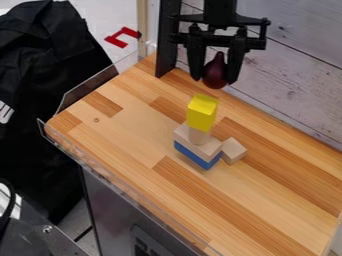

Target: Take and put the red object on top of the cube

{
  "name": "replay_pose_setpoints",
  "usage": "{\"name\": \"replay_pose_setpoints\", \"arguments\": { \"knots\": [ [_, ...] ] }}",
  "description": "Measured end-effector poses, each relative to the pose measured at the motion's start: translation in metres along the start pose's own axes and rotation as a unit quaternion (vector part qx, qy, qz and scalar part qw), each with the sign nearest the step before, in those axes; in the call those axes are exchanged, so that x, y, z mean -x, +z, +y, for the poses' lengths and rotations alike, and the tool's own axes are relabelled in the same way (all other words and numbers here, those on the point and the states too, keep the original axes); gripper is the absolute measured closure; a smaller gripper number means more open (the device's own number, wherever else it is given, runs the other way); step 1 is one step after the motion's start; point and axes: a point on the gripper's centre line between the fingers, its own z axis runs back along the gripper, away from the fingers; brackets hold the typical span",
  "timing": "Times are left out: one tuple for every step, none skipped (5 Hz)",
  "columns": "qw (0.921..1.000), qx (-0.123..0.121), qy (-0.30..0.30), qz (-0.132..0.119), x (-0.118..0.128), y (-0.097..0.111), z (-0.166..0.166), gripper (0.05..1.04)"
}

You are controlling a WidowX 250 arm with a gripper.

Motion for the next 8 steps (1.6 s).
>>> {"name": "replay_pose_setpoints", "arguments": {
  "knots": [
    [1.0, 0.003, -0.003, 0.004, 0.001, 0.0, 0.001, 0.522],
    [0.9999, 0.003, -0.004, 0.016, 0.005, -0.005, 0.004, 0.522],
    [0.9997, 0.0, -0.007, 0.025, 0.008, -0.009, 0.006, 0.522],
    [0.9995, -0.002, -0.009, 0.031, 0.011, -0.012, 0.007, 0.522],
    [0.9995, 0.0, -0.011, 0.029, 0.01, -0.012, 0.007, 0.522],
    [0.9995, 0.0, -0.014, 0.029, 0.01, -0.012, 0.007, 0.522],
    [0.9994, 0.002, -0.013, 0.033, 0.01, -0.014, 0.007, 0.522],
    [0.9992, 0.002, -0.013, 0.037, 0.012, -0.018, 0.007, 0.522]
  ]
}}
